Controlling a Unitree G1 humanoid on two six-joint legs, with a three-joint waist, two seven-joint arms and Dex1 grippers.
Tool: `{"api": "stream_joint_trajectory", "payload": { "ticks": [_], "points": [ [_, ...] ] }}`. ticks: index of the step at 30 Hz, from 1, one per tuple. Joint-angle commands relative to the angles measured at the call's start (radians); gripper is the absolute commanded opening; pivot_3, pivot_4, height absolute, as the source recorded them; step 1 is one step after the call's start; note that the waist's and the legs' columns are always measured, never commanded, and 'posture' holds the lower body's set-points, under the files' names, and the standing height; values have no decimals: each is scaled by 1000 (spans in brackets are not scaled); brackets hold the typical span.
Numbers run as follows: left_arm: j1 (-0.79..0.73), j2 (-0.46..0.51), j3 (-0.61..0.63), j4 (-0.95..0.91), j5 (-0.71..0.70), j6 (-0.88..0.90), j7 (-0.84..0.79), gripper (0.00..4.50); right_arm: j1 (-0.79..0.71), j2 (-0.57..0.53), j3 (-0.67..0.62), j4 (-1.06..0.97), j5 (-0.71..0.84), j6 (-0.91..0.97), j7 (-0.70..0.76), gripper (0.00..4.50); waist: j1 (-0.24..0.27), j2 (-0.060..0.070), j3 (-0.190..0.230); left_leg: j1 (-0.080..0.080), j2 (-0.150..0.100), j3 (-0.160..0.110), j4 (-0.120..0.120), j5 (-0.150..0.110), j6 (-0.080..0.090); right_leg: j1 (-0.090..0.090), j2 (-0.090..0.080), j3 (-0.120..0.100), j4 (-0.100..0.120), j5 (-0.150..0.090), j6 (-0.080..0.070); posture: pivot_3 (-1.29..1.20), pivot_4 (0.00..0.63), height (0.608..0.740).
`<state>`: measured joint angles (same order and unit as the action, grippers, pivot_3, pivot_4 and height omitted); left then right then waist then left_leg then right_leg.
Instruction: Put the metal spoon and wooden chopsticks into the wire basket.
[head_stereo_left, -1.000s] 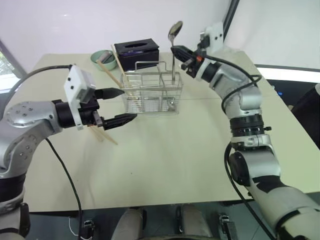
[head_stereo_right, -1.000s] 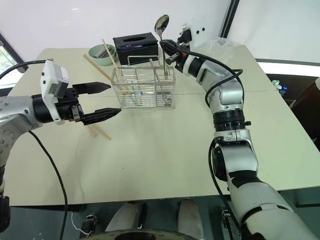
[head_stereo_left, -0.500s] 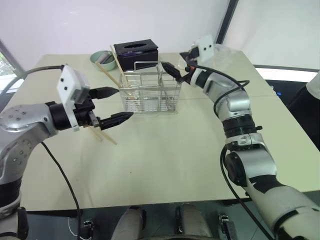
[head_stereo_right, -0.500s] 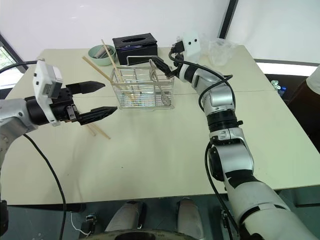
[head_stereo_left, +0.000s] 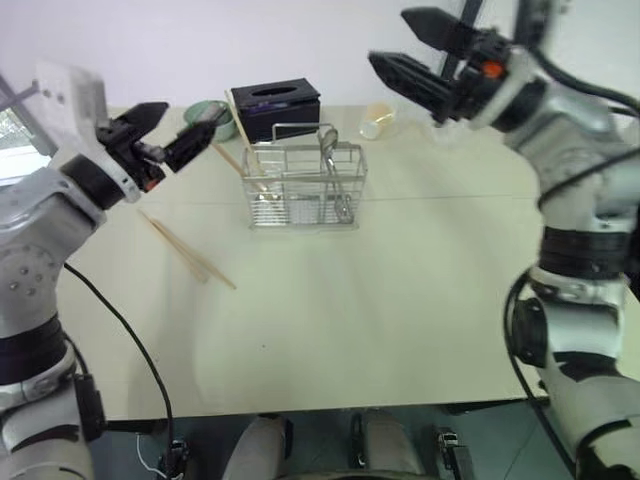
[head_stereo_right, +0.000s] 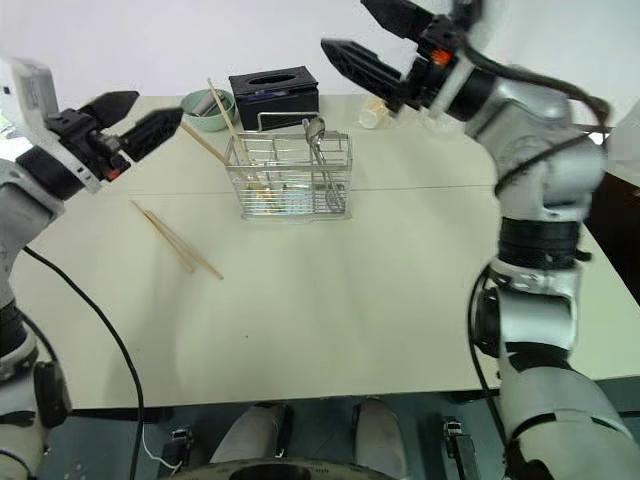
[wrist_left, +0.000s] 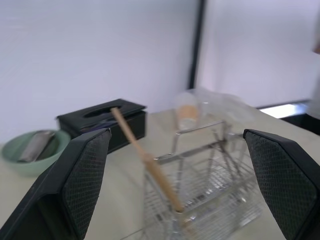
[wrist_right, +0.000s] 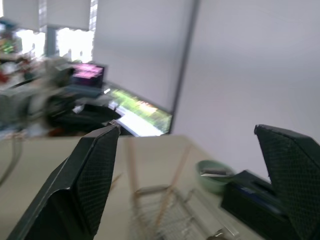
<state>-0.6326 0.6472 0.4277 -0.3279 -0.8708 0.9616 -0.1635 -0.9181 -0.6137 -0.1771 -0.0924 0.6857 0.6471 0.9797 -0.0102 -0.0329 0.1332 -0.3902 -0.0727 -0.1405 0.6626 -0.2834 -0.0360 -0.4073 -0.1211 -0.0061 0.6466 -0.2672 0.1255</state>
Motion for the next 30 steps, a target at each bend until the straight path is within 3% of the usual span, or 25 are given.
{"api": "stream_joint_trajectory", "payload": {
  "ticks": [1, 6, 14, 30],
  "points": [
    [-70, -65, 60, 35, 67, 126, 298, 4500, 105, -72, -14, -150, 106, 81, 74, 4435, -2, 0, 0, 0, 0, 0, 0, 0, 0, 2, -1, 0, 0, 0, 0, 0, 150, 649],
    [-103, -152, 99, 78, 181, 381, 540, 4500, 220, -76, -4, -222, 104, 111, -6, 4435, -4, 0, 0, 2, 0, 2, 1, 0, 0, 0, -1, 1, 0, 1, 2, 0, 150, 649],
    [-114, -307, 167, 98, 375, 639, 619, 4500, 332, -66, -8, -307, 137, 158, -102, 4435, 15, -2, -1, -1, -1, 1, 1, 0, -1, -2, -1, 1, 0, 1, 2, 0, 150, 649],
    [-162, -395, 110, 362, 605, 511, 518, 4500, 471, -58, -45, -424, 262, 212, -280, 4435, 24, -2, -1, 0, -1, 2, 2, 0, -4, -1, -2, 1, -1, 1, 2, 0, 150, 649]
  ]
}}
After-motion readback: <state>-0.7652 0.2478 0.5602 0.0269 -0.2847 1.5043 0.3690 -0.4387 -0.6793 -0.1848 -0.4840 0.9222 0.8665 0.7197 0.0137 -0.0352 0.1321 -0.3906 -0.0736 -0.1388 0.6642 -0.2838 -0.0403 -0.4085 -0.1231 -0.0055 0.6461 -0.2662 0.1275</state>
